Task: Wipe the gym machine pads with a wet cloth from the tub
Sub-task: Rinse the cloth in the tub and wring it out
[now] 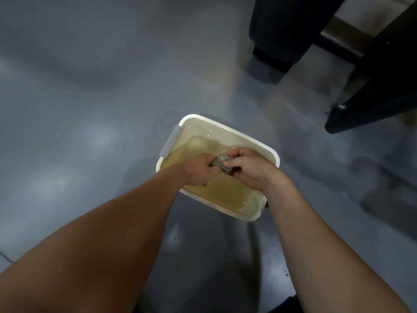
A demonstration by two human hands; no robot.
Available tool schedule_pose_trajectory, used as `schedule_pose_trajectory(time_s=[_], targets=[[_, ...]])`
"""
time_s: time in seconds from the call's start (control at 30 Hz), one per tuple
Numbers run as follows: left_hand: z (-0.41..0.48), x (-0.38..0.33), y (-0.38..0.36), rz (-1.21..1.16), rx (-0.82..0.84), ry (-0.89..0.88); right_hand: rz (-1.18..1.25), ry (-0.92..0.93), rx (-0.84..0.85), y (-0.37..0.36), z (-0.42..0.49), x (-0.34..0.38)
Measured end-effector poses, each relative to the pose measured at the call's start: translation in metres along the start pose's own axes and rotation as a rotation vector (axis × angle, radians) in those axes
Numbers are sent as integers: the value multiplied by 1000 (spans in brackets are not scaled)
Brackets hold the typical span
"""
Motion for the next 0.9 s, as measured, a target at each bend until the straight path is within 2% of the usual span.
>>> schedule_pose_trajectory(time_s=[0.07,0.17,0.23,0.27,0.33,0.4,0.43,0.47,0.53,0.6,0.7,0.8,0.9], targets=[[3,6,2,-61,9,59,-182,148,-42,3,1,6],[3,11,2,-387,95,173,-355,371,-110,1,-4,18],[2,16,1,-583,152,258,-406,444,-139,-4,-7,20],[2,18,0,-606,158,280,-436,453,-144,-5,-7,19],[5,21,1,-369,119,246,-515,371,-123,-2,-4,11],[8,17,4,125,95,103,-565,102,0,2,-1,-3],[9,13,2,296,82,20,-518,-56,95,1,-3,-11],[7,7,1,358,62,-38,-436,-178,196,-4,-6,-16],[4,-5,5,355,-9,-125,-304,-282,300,-13,-11,-12],[1,-12,13,302,-73,-156,-349,-325,320,-14,-13,-8],[0,-24,23,440,-110,-259,-476,-406,352,-9,-19,-2],[1,-37,19,571,-87,-307,-455,-498,333,1,-28,4],[-7,-44,10,606,-25,-282,-405,-505,363,0,-38,12]])
Point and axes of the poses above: each hand's wrist, its own z-axis towards the middle knuckle, its own y-axis out of the back of the hand, x = y × z, the point moved 7 cm from there along z, towards the middle knuckle, and after that the axes turned 3 degrees about -z, right-handed, at the moved point
